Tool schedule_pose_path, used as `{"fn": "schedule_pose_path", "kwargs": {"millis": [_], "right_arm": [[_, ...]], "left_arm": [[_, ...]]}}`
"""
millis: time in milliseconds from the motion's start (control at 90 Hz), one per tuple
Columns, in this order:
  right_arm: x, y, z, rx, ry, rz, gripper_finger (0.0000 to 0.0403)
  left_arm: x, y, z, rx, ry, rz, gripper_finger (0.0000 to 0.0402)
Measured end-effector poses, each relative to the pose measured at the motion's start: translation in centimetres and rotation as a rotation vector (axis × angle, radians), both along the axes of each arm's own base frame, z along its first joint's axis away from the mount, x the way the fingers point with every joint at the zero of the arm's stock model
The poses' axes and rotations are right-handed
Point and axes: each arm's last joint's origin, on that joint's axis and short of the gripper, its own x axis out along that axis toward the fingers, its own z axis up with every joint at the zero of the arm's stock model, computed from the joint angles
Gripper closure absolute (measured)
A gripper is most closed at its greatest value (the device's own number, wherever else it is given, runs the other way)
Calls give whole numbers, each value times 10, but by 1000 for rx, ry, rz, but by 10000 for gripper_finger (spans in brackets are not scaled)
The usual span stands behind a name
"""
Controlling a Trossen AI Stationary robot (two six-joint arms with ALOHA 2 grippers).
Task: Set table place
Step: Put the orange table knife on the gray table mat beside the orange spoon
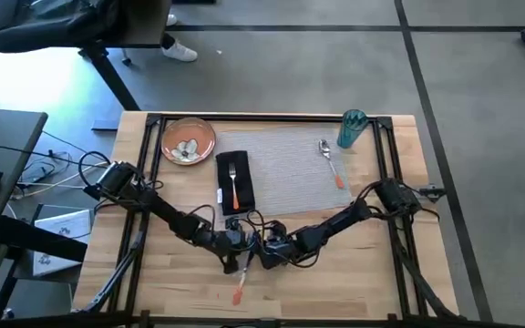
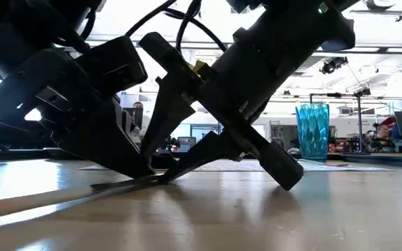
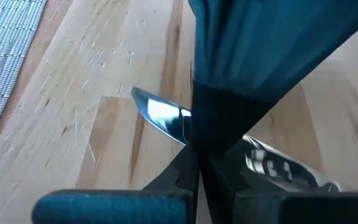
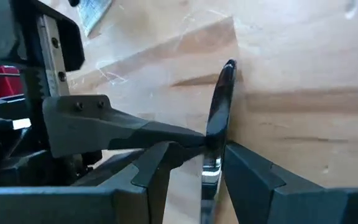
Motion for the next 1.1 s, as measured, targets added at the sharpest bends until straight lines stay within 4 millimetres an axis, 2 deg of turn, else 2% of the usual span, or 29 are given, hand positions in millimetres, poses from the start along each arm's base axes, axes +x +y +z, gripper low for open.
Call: {"fn": "schedule_pose_path", "kwargs": {"millis": [400, 656, 767, 956, 1100], "right_arm": [[1, 2, 1, -71, -11, 79, 277], [1, 4, -8, -80, 16, 120, 281], [2, 6, -9, -77, 8, 129, 307], [1, 8, -8, -104, 2, 145, 390], [1, 10, -8, -105, 3, 147, 392]], "left_arm": [[0, 0, 0, -1, -2, 0, 402], [0, 0, 0, 2, -2, 1, 402], [0, 0, 0, 2, -1, 0, 402], [0, 0, 0, 8, -1, -6, 402], [0, 0, 0, 8, -1, -6, 402]]}}
